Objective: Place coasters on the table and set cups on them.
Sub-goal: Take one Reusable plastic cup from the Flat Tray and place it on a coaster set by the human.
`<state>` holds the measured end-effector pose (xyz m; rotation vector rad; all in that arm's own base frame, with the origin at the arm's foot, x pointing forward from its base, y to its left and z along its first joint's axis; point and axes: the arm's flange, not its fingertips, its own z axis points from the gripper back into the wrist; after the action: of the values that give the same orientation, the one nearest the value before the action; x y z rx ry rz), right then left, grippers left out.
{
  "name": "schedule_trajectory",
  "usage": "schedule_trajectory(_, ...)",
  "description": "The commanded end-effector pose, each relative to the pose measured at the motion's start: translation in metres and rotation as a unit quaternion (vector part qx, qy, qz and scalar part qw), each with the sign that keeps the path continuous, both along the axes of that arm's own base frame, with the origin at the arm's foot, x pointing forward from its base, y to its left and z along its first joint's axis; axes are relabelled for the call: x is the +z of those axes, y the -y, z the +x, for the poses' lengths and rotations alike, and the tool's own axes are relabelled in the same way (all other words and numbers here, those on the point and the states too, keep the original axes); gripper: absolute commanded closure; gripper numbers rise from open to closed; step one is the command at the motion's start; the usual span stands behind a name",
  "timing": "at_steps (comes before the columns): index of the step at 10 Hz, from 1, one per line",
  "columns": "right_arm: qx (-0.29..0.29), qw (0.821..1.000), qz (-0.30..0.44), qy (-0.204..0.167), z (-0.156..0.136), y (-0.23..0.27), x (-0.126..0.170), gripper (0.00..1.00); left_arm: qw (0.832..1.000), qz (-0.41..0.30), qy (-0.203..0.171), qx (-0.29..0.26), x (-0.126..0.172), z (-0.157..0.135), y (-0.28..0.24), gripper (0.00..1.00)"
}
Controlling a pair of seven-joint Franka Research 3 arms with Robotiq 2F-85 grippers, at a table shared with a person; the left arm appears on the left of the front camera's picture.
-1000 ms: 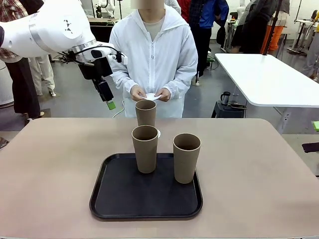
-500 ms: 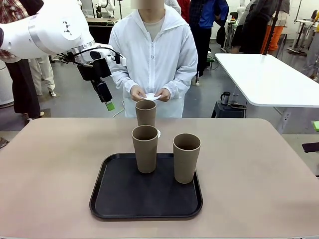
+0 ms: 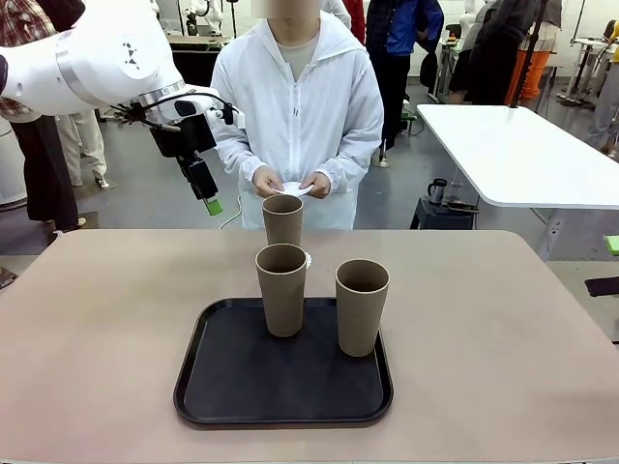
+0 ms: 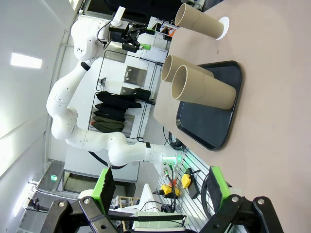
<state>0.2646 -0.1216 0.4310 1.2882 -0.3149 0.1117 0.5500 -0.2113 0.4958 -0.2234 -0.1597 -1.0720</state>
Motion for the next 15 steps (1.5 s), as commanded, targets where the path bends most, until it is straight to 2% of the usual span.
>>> schedule_trajectory(1, 0.003, 1.0, 0.005, 0.008, 0.001, 0.001, 0.0, 0.0, 0.999, -0.004, -0.001, 0.045, 0.005, -0.009, -0.003, 0.0)
schedule_trajectory(2, 0.003, 1.0, 0.005, 0.008, 0.001, 0.001, 0.0, 0.0, 0.992, -0.048, -0.025, 0.113, 0.01, -0.032, -0.009, 0.0)
schedule_trajectory(3, 0.003, 1.0, 0.005, 0.008, 0.001, 0.001, 0.0, 0.0, 0.984, -0.071, -0.037, 0.159, 0.016, -0.053, -0.02, 0.0)
schedule_trajectory(5, 0.003, 1.0, 0.005, 0.008, 0.001, 0.001, 0.0, 0.0, 0.962, -0.088, -0.055, 0.252, 0.043, -0.079, -0.058, 0.0)
schedule_trajectory(6, 0.003, 1.0, 0.005, 0.008, 0.001, 0.001, 0.0, 0.0, 0.947, -0.096, -0.086, 0.296, 0.048, -0.099, -0.086, 0.0)
schedule_trajectory(8, 0.003, 1.0, 0.005, 0.008, 0.001, 0.001, 0.0, 0.0, 0.921, -0.079, -0.098, 0.369, 0.061, -0.127, -0.133, 0.0)
schedule_trajectory(9, 0.003, 1.0, 0.005, 0.008, 0.001, 0.001, 0.0, 0.0, 0.911, -0.065, -0.084, 0.398, 0.06, -0.141, -0.15, 0.0)
schedule_trajectory(11, 0.003, 1.0, 0.005, 0.008, 0.001, 0.001, 0.0, 0.0, 0.894, -0.009, -0.092, 0.438, 0.053, -0.157, -0.177, 0.0)
schedule_trajectory(13, 0.003, 1.0, 0.005, 0.008, 0.001, 0.001, 0.0, 0.0, 0.876, 0.046, -0.085, 0.472, 0.038, -0.158, -0.194, 0.0)
schedule_trajectory(14, 0.003, 1.0, 0.005, 0.008, 0.001, 0.001, 0.0, 0.0, 0.872, 0.057, -0.083, 0.48, 0.025, -0.159, -0.199, 0.0)
schedule_trajectory(15, 0.003, 1.0, 0.005, 0.008, 0.001, 0.001, 0.0, 0.0, 0.877, 0.042, -0.063, 0.474, 0.018, -0.154, -0.201, 0.0)
